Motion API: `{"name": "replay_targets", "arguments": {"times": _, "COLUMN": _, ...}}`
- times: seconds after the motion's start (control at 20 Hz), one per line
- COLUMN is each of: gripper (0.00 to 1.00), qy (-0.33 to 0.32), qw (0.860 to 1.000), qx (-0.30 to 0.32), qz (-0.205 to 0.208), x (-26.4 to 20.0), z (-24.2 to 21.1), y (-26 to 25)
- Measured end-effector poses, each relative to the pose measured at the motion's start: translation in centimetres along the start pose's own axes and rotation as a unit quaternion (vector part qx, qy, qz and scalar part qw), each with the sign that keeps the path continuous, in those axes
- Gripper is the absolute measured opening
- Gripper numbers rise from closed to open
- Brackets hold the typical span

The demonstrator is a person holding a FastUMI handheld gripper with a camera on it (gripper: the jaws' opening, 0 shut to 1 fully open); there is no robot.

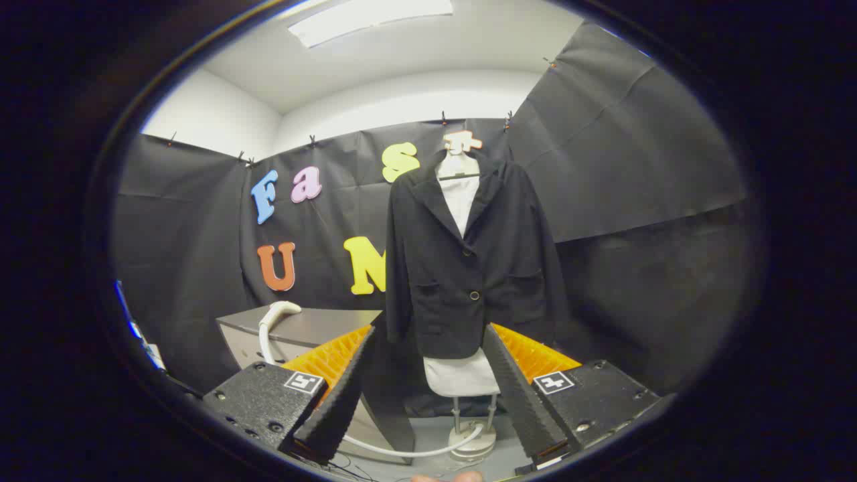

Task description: Iron the clothes twice with a garment steamer, once on the left side and once on the right side.

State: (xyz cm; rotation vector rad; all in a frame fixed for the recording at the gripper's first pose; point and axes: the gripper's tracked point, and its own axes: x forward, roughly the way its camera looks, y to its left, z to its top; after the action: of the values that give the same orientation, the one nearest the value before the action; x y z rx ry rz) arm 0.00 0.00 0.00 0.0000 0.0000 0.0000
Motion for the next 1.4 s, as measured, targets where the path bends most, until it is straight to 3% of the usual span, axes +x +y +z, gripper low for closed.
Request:
{"name": "replay_targets", "arguments": {"times": 0.85, "gripper": 0.99, "qy": 0.011, "qw": 1.000, "qx": 0.008, "qz": -0.016, "x": -0.2, "z": -0.7, "y": 1.8}}
{"name": "replay_targets", "arguments": {"times": 1.15, "gripper": 0.99, "qy": 0.024, "qw": 1.000, "qx": -0.003, "qz": -0.006, "x": 1.2, "z": -1.6, "y": 6.2}}
{"name": "replay_targets", "arguments": {"times": 1.4, "gripper": 0.99, "qy": 0.047, "qw": 0.999, "qx": -0.016, "qz": 0.013, "x": 3.9, "z": -3.7, "y": 13.3}}
